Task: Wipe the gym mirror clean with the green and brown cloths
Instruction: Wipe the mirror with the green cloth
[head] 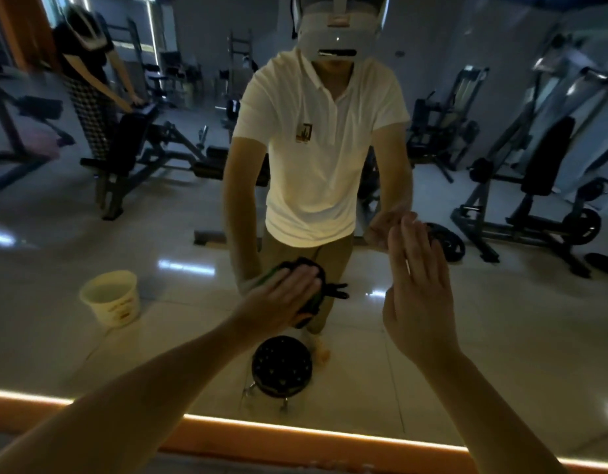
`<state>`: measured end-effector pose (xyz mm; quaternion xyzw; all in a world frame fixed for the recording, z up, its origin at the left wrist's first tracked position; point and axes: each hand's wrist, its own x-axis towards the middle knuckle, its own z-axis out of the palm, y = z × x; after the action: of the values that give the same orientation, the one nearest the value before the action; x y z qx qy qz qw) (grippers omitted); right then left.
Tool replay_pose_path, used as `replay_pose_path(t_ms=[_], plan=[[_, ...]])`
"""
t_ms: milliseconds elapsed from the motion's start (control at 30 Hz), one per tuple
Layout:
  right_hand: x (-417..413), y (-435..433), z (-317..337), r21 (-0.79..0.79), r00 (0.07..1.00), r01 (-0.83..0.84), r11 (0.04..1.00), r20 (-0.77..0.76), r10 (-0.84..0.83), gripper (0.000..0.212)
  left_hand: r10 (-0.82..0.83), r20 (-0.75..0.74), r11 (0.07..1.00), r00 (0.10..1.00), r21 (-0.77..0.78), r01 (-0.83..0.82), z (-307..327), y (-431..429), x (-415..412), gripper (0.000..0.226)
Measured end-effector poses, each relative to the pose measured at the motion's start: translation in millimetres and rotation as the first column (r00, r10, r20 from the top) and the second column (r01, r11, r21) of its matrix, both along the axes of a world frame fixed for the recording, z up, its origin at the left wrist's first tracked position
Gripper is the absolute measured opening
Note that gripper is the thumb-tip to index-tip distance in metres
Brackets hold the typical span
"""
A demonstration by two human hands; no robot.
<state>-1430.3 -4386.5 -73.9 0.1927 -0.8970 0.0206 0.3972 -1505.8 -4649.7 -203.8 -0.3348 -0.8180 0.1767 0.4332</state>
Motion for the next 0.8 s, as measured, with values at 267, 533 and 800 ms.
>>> replay_pose_path(t_ms=[267,533,800], plan=[[18,127,-3,-0.122,0.987,0.161,0.979,0.013,-0.160,0.073,-0.002,0.004,0.996,1.000,-0.094,0.003,41,160,-2,0.064],[-16,149,-4,-0.273,0.980,0.198,0.942,0.020,-0.200,0.088,0.351,0.132,0.767,0.927,0.527,-0.365,77,44,35,0.094],[-17,164,-5,-0.252,0.993,0.108,0.962,-0.017,-0.116,0.086,0.153,-0.014,0.982,0.988,0.117,-0.151,42,189,6,0.089]])
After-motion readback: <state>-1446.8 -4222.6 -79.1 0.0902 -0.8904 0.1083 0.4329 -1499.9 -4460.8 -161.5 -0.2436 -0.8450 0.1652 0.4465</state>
